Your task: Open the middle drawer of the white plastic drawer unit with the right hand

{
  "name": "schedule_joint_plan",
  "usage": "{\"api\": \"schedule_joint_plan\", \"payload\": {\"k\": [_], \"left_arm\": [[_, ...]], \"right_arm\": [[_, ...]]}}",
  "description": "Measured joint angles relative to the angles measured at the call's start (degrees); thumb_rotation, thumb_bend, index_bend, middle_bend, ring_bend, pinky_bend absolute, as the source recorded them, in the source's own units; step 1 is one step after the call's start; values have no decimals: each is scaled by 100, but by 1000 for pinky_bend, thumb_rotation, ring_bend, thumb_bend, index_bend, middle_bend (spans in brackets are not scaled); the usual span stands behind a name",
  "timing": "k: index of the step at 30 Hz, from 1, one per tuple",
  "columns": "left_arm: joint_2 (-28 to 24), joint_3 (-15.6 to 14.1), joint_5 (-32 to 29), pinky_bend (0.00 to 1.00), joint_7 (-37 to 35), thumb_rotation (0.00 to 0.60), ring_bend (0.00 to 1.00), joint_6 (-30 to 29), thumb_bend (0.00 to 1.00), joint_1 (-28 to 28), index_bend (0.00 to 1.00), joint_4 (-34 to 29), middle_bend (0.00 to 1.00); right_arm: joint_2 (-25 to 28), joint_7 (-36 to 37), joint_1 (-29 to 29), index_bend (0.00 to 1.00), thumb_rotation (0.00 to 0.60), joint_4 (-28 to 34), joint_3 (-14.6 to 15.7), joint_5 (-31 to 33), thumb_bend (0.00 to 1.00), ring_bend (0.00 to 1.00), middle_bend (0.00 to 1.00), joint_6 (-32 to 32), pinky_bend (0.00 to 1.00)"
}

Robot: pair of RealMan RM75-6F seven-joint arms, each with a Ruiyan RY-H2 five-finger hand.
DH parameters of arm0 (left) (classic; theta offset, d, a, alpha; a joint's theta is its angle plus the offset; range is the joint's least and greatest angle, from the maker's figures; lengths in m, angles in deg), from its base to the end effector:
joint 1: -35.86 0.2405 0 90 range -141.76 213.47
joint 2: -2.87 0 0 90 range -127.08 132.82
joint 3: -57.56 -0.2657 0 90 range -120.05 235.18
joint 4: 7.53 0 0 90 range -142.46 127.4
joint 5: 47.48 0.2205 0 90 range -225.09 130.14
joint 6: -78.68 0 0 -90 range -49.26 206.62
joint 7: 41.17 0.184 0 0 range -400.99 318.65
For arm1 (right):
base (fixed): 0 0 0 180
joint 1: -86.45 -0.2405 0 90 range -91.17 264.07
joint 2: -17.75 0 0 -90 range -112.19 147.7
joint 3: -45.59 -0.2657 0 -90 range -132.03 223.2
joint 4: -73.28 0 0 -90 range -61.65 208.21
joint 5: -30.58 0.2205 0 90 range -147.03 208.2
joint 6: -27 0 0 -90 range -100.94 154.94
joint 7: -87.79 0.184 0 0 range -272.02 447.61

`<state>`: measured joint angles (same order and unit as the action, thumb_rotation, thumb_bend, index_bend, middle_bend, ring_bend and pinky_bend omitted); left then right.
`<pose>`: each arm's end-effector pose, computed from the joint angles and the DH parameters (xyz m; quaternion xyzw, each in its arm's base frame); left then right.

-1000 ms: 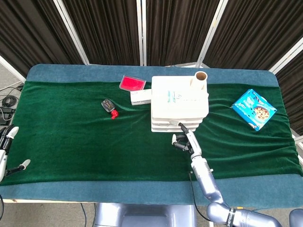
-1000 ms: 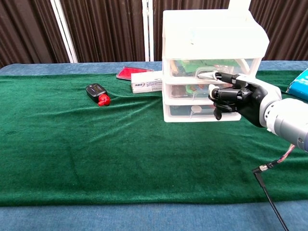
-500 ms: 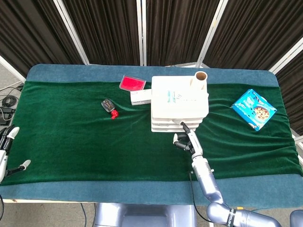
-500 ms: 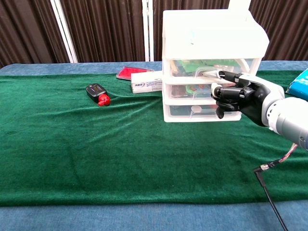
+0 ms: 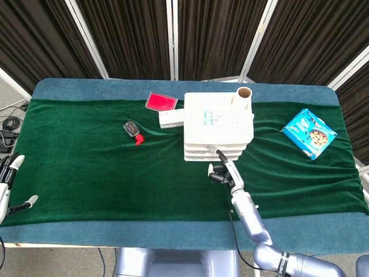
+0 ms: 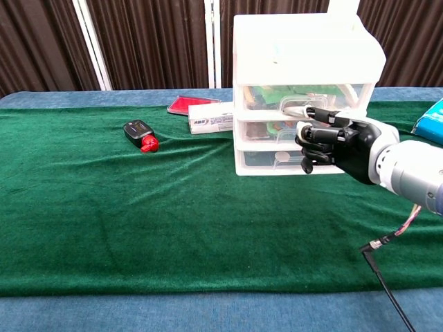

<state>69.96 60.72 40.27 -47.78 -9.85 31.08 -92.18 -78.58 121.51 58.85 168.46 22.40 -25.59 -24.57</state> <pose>-0.3361 0.2246 0.1586 -0.5818 -0.3717 -0.4243 0.5860 -0.1386 -0.3481 -0.0587 0.2727 -0.7873 0.5388 0.1242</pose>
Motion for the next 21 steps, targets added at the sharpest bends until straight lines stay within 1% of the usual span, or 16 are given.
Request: {"api": "schedule_joint_plan", "payload": {"k": [4, 21], "left_arm": [[3, -9, 9, 0, 26, 600, 0, -1, 157, 2, 0, -10, 0], [23, -31, 48, 0, 93, 600, 0, -10, 157, -1, 0, -19, 0]], "right_arm": [[59, 65, 53, 241, 600, 99, 46, -87, 603, 899, 914, 11, 719], [302, 394, 300, 248, 600, 361, 310, -513, 604, 898, 914, 24, 719]]}}
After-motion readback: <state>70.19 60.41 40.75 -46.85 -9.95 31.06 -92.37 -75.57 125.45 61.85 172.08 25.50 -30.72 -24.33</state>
